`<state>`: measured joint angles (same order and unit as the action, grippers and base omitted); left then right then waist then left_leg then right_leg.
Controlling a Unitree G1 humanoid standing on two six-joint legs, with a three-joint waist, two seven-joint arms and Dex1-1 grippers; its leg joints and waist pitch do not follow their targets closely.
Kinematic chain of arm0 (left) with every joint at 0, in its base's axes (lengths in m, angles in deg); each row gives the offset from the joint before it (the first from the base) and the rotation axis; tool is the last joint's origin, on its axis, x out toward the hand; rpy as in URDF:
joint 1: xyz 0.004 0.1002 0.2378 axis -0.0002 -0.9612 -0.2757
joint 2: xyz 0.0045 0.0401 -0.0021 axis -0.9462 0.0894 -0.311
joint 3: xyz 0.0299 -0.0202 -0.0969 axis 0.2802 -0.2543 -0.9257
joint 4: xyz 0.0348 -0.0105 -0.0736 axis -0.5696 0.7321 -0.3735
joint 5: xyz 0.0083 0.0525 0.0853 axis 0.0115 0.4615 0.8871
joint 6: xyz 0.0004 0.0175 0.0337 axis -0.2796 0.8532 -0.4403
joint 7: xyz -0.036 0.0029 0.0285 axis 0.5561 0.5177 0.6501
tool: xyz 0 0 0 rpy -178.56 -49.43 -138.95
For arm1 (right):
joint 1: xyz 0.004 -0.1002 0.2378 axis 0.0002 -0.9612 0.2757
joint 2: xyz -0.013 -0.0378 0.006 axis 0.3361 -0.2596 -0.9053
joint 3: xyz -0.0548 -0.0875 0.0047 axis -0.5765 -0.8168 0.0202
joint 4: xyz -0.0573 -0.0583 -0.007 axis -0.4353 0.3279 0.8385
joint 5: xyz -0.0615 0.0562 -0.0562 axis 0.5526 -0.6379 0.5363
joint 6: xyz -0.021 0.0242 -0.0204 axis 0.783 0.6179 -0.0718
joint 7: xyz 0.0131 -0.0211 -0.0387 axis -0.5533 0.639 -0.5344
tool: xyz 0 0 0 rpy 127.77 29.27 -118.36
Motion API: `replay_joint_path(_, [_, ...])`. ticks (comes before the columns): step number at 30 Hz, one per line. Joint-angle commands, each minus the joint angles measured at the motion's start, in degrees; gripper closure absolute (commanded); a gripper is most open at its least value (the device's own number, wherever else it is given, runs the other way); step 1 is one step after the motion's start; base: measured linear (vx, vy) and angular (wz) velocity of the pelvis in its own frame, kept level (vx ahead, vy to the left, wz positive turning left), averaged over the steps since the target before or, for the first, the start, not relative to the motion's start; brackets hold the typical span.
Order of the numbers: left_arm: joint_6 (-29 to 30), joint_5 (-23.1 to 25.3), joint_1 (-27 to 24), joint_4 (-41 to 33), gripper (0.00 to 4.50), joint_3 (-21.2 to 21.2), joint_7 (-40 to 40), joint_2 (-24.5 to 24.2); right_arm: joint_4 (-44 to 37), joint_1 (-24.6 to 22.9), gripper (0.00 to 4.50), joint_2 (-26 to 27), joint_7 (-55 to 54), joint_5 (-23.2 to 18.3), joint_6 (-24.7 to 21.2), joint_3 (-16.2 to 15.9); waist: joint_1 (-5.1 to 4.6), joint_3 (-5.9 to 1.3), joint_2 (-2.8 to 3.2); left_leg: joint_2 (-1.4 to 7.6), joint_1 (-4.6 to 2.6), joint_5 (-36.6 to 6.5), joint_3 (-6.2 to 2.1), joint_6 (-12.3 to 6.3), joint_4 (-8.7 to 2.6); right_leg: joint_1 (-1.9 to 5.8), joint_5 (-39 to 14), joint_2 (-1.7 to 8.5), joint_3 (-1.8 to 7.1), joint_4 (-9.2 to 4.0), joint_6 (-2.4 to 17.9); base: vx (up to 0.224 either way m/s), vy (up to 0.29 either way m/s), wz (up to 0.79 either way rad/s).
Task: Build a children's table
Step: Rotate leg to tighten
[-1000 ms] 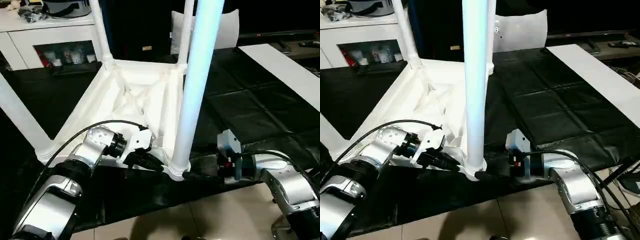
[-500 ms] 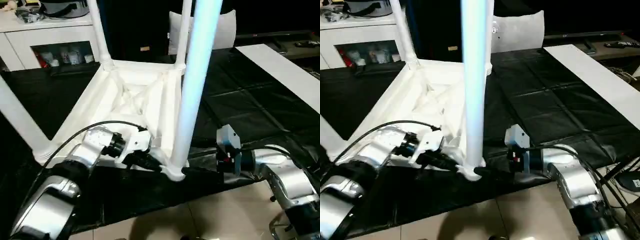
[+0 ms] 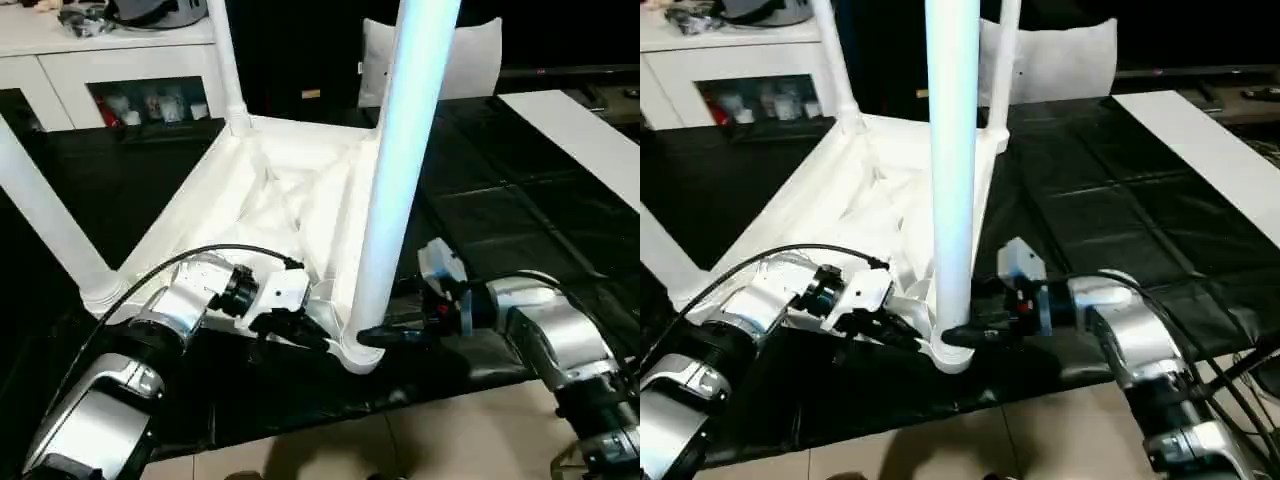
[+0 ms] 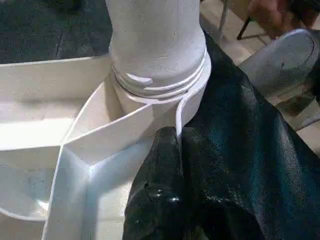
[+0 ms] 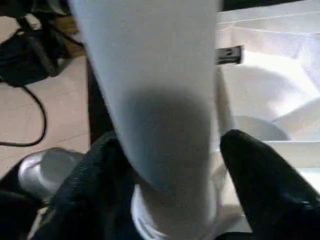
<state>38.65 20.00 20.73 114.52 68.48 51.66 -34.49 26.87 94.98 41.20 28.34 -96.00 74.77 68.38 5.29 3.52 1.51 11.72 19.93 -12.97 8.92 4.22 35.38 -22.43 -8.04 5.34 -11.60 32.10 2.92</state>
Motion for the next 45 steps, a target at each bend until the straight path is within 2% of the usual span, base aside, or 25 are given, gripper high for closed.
replay_joint_path(1, [-0.71, 1.76, 0.74, -0.23, 4.5, 2.15, 1.11, 0.09, 1.05, 1.0, 1.57, -0.01, 1.08, -0.19, -0.66, -0.36, -0.08, -4.93, -0.34, 2.64, -0.08, -4.47, -0.19, -3.97, -4.09, 3.76, -19.43, 4.74, 4.64, -3.68, 4.11, 0.0, 0.0, 0.0])
replay_joint_path(13, [-0.53, 2.32, 0.81, 0.41, 4.5, 1.95, 1.24, -0.33, 2.54, 2.01, 2.44, 0.24, 1.92, 0.16, -1.96, -1.33, -0.08, -5.04, -0.34, 2.61, 0.03, -4.26, -0.24, -3.75, -4.05, 3.8, -18.98, 4.67, 4.55, -3.61, 4.03, 0.0, 0.0, 0.0])
replay_joint_path(16, [1.44, 1.6, 0.62, 0.11, 4.5, 1.36, 1.14, -0.27, 1.86, 1.67, 2.53, 0.79, 1.73, -0.28, -2.84, -1.28, -0.11, -5.0, -0.32, 2.61, 0.02, -4.45, -0.23, -3.77, -4.06, 3.81, -19.29, 4.64, 4.5, -3.68, 3.95, 0.0, 0.0, 0.0])
replay_joint_path(21, [10.07, 0.54, -1.04, -5.0, 4.5, -0.34, -1.56, -1.19, -1.88, -1.07, 2.54, 3.16, -4.98, -1.25, -5.59, 0.63, -0.18, -4.96, 0.63, 2.93, -0.05, -5.07, -0.5, -2.92, -4.27, 3.85, -18.34, 4.75, 4.52, -3.55, 4.68, 0.0, 0.0, 0.0])
replay_joint_path(23, [11.61, 0.92, -1.67, -6.42, 4.5, -0.78, -3.52, -1.43, -2.73, -2.07, 2.54, 3.95, -8.15, 0.13, -5.28, 0.58, -0.53, -4.78, 0.38, 2.69, -0.07, -5.58, -0.37, -2.48, -4.33, 3.73, -19.06, 4.65, 4.54, -3.78, 4.47, 0.0, 0.0, 0.0])
replay_joint_path(24, [12.26, 1.17, -1.98, -7.07, 4.5, -1.02, -4.66, -1.49, -3.09, -2.56, 2.54, 4.31, -9.73, 1.04, -4.9, 0.43, -0.75, -4.72, 0.31, 1.99, -0.01, -6.85, -0.16, -2.34, -4.21, 3.94, -22.58, 4.5, 4.21, -4.28, 3.09, 0.0, 0.0, 0.0])
replay_joint_path(27, [19.19, 0.14, -4.39, -12.35, 4.5, -2.18, -8.33, -0.13, -3.91, -3.8, 2.55, 8.42, -19.14, 3.22, -6.49, 1.72, -1.49, -4.19, 0.19, 1.6, -0.48, -9.55, -0.04, -1.48, -4.07, 3.57, -29.62, 4.39, 3.47, -5.57, 0.02, 0.0, 0.0, 0.0])
replay_joint_path(28, [21.08, -0.47, -5.11, -13.74, 4.5, -2.54, -9.36, 0.65, -3.99, -3.99, 2.55, 9.89, -21.92, 3.57, -7.25, 2.23, -2.36, -3.58, 0.53, 1.34, -0.94, -12.2, -0.09, -0.82, -3.86, 3.1, -33.84, 4.22, 2.6, -6.63, -1.5, 0.0, 0.0, 0.0])
replay_joint_path(29, [21.84, -0.69, -5.52, -14.37, 4.5, -2.75, -10.6, 1.55, -3.82, -3.99, 2.56, 11.28, -24.18, 3.63, -7.82, 2.81, -3.51, -3.58, 0.57, 0.81, -1.52, -15.09, -0.22, -0.23, -3.19, 3.01, -37.25, 3.94, 1.14, -7.66, -4.09, 0.0, 0.0, 0.0])
replay_joint_path(30, [23.64, -0.85, -6.28, -16.05, 4.5, -2.55, -12.39, 3.1, -3.3, -3.73, 2.56, 13.45, -27.94, 4.15, -8.03, 3.51, -4.97, -3.67, 0.62, 0.8, -1.17, -16.73, -0.6, -0.23, -3.01, 3.5, -37.48, 3.64, 0.19, -8.19, -6.1, 0.0, 0.0, 0.0])
replay_joint_path(31, [24.27, -0.94, -6.5, -16.57, 4.5, -2.44, -12.78, 3.58, -3.06, -3.61, 2.57, 14.04, -29.05, 4.41, -7.94, 3.65, -5.47, -3.76, 1.04, 1.29, -1.06, -17.66, -0.93, -0.29, -3.22, 3.9, -36.78, 3.58, -0.15, -8.27, -6.6, 0.0, 0.0, 0.0])
replay_joint_path(32, [24.57, -0.98, -6.6, -16.82, 4.5, -2.39, -12.97, 3.81, -2.95, -3.55, 2.57, 14.33, -29.57, 4.54, -7.9, 3.72, -6.82, -3.66, 1.83, 2.97, -0.75, -21.22, -1.96, -0.7, -4.21, 4.79, -33.75, 3.75, -0.42, -7.82, -6.16, 0.0, 0.0, 0.0])
replay_joint_path(33, [26.18, -0.56, -7.03, -18.08, 4.5, -2.11, -14.99, 5.17, -2.48, -3.23, 2.57, 15.82, -32.88, 5.33, -7.85, 3.96, -7.68, -3.02, 2.29, 6.29, 0.82, -29.44, -4.01, -0.79, -7.21, 6.71, -28.6, 3.51, 0.7, -3.45, -5.17, -0.052, 0.028, -0.08])
replay_joint_path(34, [26.96, -0.11, -7.19, -18.65, 4.5, -1.98, -16.53, 6.09, -2.09, -2.98, 2.57, 16.76, -34.99, 5.78, -7.79, 4.12, -7.68, -3.02, 2.29, 6.29, 0.82, -29.44, -4.01, -0.79, -7.21, 6.71, -28.6, 3.51, 0.7, -3.45, -5.17, 0.0, 0.0, 0.0])
replay_joint_path(35, [28.38, 0.29, -7.0, -18.67, 4.5, -2.09, -19.18, 8.15, -0.08, -1.76, 2.57, 18.84, -39.81, 6.82, -7.21, 5.1, -7.64, -2.31, 1.43, 8.89, 0.13, -38.55, -4.74, 0.63, -11.27, 5.87, -13.81, 3.72, 6.77, 4.72, -0.35, 0.0, 0.0, 0.0])
replay_joint_path(36, [28.93, 0.82, -6.6, -18.19, 4.5, -2.23, -21.25, 9.43, 1.53, -0.74, 2.57, 20.26, -43.13, 7.37, -6.76, 5.99, -7.19, -2.39, -0.7, 2.46, -2.36, -35.65, -2.3, 1.79, -6.18, 2.75, -34.23, 3.63, 6.72, -3.05, -3.09, 0.0, 0.0, 0.0])
replay_joint_path(37, [29.48, 1.1, -6.28, -17.85, 4.5, -2.42, -22.79, 10.41, 2.86, 0.15, 2.57, 21.36, -45.99, 7.9, -6.43, 6.73, -7.19, -1.71, -2.32, -2.63, -6.32, -25.53, 0.33, 1.69, 1.41, -3.1, -52.96, 3.25, 3.21, -10.19, -7.71, 0.019, -0.058, 0.08])
replay_joint_path(38, [30.12, 1.28, -6.25, -18.09, 4.5, -2.51, -23.64, 10.86, 3.37, 0.53, 2.57, 22.01, -47.49, 8.3, -6.39, 7.18, -8.26, -1.6, -2.43, -5.45, -7.83, -18.02, 1.98, -0.31, 6.68, -6.19, -63.99, 3.38, 2.15, -12.05, -9.55, 0.019, -0.058, 0.08])
replay_joint_path(39, [31.77, 1.78, -5.95, -18.35, 4.5, -3.02, -26.36, 12.12, 4.8, 1.7, 2.57, 23.82, -51.25, 8.74, -6.84, 8.66, -8.67, -3.11, -0.64, -2.4, 0.52, -11.81, -0.28, -2.54, 1.94, 4.82, -56.3, 7.72, 2.65, -8.36, -13.47, 0.091, 0.021, -0.23])
replay_joint_path(40, [32.89, 2.0, -5.84, -18.7, 4.5, -3.29, -27.9, 12.72, 5.35, 2.25, 2.57, 24.81, -53.17, 8.83, -7.36, 9.46, -8.42, -3.56, -0.03, -1.58, -0.33, -11.62, -1.06, -2.91, 0.81, 3.2, -51.38, 6.27, 1.75, -8.12, -13.65, 0.057, 0.036, -0.28])
replay_joint_path(41, [33.64, 2.17, -5.64, -18.76, 4.5, -3.61, -29.37, 13.29, 6.02, 2.88, 2.57, 25.67, -54.88, 9.05, -7.54, 10.0, -9.6, -4.18, 1.17, 0.89, 0.79, -11.83, -2.71, -2.58, -0.76, 4.79, -39.54, 5.1, 0.27, -7.37, -12.31, 0.057, 0.036, -0.28])
replay_joint_path(42, [33.64, 2.17, -5.64, -18.76, 4.5, -3.61, -29.37, 13.29, 6.02, 2.88, 2.57, 25.67, -54.88, 9.05, -7.54, 10.0, -9.76, -4.44, 2.82, 4.39, 0.98, -12.64, -4.65, -3.59, -2.7, 5.76, -26.89, 5.53, 1.36, -4.75, -7.74, 0.0, 0.0, 0.0])
replay_joint_path(43, [34.29, 2.59, -5.21, -18.51, 4.5, -4.23, -31.69, 13.97, 6.77, 3.46, 2.22, 26.35, -55.87, 9.18, -6.66, 10.29, -10.05, -4.11, 2.91, 5.8, 0.99, -15.06, -5.27, -4.46, -3.91, 5.58, -21.42, 5.32, 2.24, -2.7, -5.35, 0.0, 0.0, 0.0])
replay_joint_path(44, [34.65, 3.05, -4.81, -18.3, 4.5, -4.82, -33.64, 14.34, 7.27, 3.76, 2.01, 26.68, -56.72, 9.83, -4.98, 10.29, -10.49, -3.77, 2.29, 5.86, 0.69, -19.0, -5.29, -3.52, -4.69, 4.89, -16.72, 5.46, 3.43, -1.72, -1.95, 0.0, 0.0, 0.0])
replay_joint_path(45, [34.63, 3.53, -4.5, -17.97, 4.5, -5.31, -35.1, 14.5, 7.69, 3.93, 1.87, 26.92, -56.95, 9.96, -3.83, 10.33, -10.54, -3.63, 0.66, 1.92, -0.75, -20.37, -3.17, -0.96, -2.98, 3.3, -25.45, 5.68, 3.11, -5.32, -1.34, 0.0, 0.0, 0.0])
